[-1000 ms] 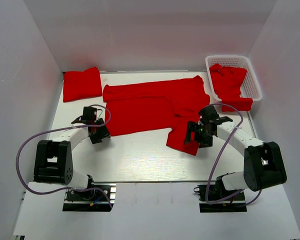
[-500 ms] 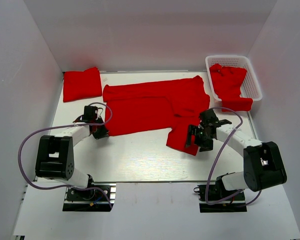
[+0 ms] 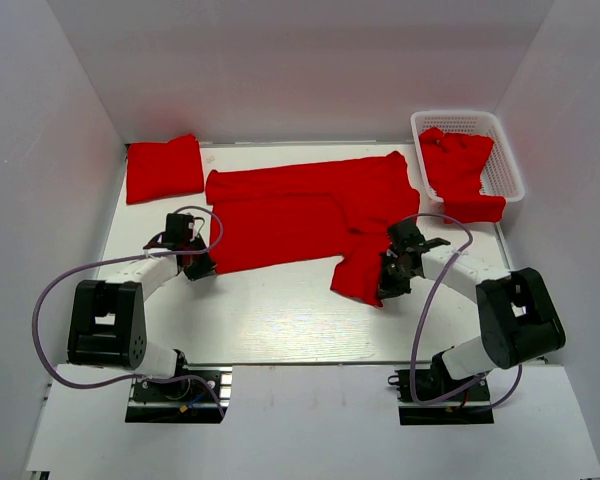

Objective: Fold and stack the t-shirts
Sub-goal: Grap the side of the flattened tshirt closest away from the robot with both arms, then fold the other side of the tshirt into a rectangle, then rotate the tshirt 90 degrees

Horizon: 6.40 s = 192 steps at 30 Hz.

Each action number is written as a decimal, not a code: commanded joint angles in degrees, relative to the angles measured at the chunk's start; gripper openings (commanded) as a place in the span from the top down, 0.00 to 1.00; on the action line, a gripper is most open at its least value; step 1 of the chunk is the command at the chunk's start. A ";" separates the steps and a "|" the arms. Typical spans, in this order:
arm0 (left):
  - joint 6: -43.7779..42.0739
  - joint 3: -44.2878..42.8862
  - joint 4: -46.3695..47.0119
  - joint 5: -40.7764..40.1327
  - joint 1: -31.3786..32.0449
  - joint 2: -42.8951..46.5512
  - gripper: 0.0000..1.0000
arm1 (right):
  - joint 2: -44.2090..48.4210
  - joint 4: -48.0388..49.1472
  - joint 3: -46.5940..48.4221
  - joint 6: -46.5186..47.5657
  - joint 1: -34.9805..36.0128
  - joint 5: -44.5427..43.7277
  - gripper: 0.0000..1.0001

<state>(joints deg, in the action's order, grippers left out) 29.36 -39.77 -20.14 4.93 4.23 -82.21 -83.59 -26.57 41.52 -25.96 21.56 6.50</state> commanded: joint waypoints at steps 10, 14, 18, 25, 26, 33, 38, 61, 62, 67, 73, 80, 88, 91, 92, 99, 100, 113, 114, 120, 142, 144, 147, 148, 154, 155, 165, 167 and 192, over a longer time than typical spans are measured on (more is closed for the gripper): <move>3.06 1.10 -10.70 -0.53 -0.27 8.83 1.00 | 20.74 -20.97 -0.47 -5.42 1.73 1.58 1.00; 3.59 1.62 -12.99 -1.15 -0.27 10.32 1.00 | 24.42 -28.00 0.32 -7.70 2.52 4.40 1.00; 4.12 2.68 -14.84 -1.67 -0.27 11.37 1.00 | 25.41 -30.12 1.20 -6.83 2.52 2.38 1.00; 5.26 -0.65 -11.06 1.31 -0.27 12.08 1.00 | 19.26 -17.22 6.11 -2.79 2.08 1.32 1.00; 5.26 -2.40 -10.54 1.31 -0.27 11.47 1.00 | 18.47 -16.68 8.12 -2.09 2.08 0.19 1.00; 5.79 -11.98 -8.34 1.84 -0.27 4.44 1.00 | 8.81 -7.72 17.27 -0.41 0.76 -1.23 1.00; 5.79 -17.88 -8.34 -0.62 -0.27 -1.61 1.00 | 3.79 -5.16 22.99 -0.50 -1.61 -0.26 1.00; 7.46 -29.66 -8.96 -6.60 -3.53 -11.83 1.00 | -11.94 -5.51 44.69 2.31 -13.03 1.76 1.00; 7.46 -29.06 -8.34 -5.99 -3.53 -11.83 1.00 | -12.99 -5.51 45.23 2.66 -13.47 1.93 1.00; 7.46 -27.91 -5.44 -5.28 -4.05 -10.69 1.00 | -15.63 -5.86 49.01 4.51 -14.61 2.11 1.00; 6.93 -28.52 -2.98 -3.53 -4.05 -13.84 1.00 | -19.59 -6.30 51.38 5.12 -15.76 4.04 1.00; 7.64 -32.20 0.28 -3.43 -4.05 -21.40 1.00 | -29.15 -3.93 56.73 6.62 -16.64 1.32 1.00; 7.73 -40.64 -4.19 -7.02 -4.05 -26.15 0.00 | -44.09 -5.85 77.27 12.94 -17.25 10.10 0.52; 6.85 -42.41 -6.13 -8.44 -4.05 -24.23 0.00 | -43.51 -7.18 76.88 16.11 -17.08 12.65 0.10; 6.15 -43.02 -6.66 -8.44 -4.05 -23.70 0.00 | -42.11 -7.36 75.83 16.63 -16.99 13.27 0.10; 1.14 -41.88 -5.80 -2.57 -2.74 -20.97 0.00 | -29.73 -3.85 54.83 16.38 -16.20 22.23 0.10; 1.13 -40.75 -4.74 2.06 -2.74 -20.97 0.00 | -28.83 -3.41 53.16 15.77 -16.03 23.98 0.10; -0.19 -34.15 2.91 12.56 0.33 -24.04 0.00 | -32.07 2.04 45.76 12.52 -12.60 30.24 0.10; -0.19 -34.15 3.61 13.34 0.34 -24.04 0.00 | -32.77 3.09 45.85 12.25 -12.42 30.15 0.10; -0.19 -34.24 3.09 13.00 1.48 -26.07 0.00 | -35.41 4.06 46.20 10.31 -12.33 28.22 0.10; 0.34 -29.14 2.04 9.84 1.48 -26.07 0.00 | -39.72 24.42 44.88 -3.39 -10.75 31.38 0.10; 0.34 -29.14 2.04 9.23 1.48 -26.07 0.00 | -39.98 27.52 45.23 -6.28 -10.40 31.73 0.10; 0.86 -28.43 1.51 9.22 1.48 -25.46 0.00 | -40.85 32.71 48.72 -8.76 -9.61 29.28 0.10; 0.87 -27.74 1.51 9.22 1.48 -25.45 0.00 | -41.30 32.72 49.79 -8.67 -9.43 27.79 0.10; 0.87 -27.20 -0.25 7.64 1.48 -24.84 0.00 | -52.08 31.05 65.95 -7.97 -9.17 25.66 0.10; 0.87 -27.20 -0.86 7.12 1.48 -24.31 0.00 | -53.42 27.74 70.58 -7.27 -9.17 26.10 0.10; 0.87 -26.68 -2.18 6.06 0.96 -22.11 0.00 | -51.43 11.37 78.37 8.46 -9.08 15.12 0.10; 0.34 -27.20 -2.71 5.53 0.96 -22.11 0.00 | -47.05 10.84 74.77 10.21 -9.17 14.42 0.10; 13.08 5.13 -1.38 20.03 15.44 -4.45 0.00 | -51.39 2.66 64.19 7.85 -8.73 14.06 0.10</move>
<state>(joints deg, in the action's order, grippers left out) 39.20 -39.24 -12.73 20.84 15.44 -84.82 -128.92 -25.41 100.64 -17.43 12.40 18.24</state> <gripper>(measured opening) 0.993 0.903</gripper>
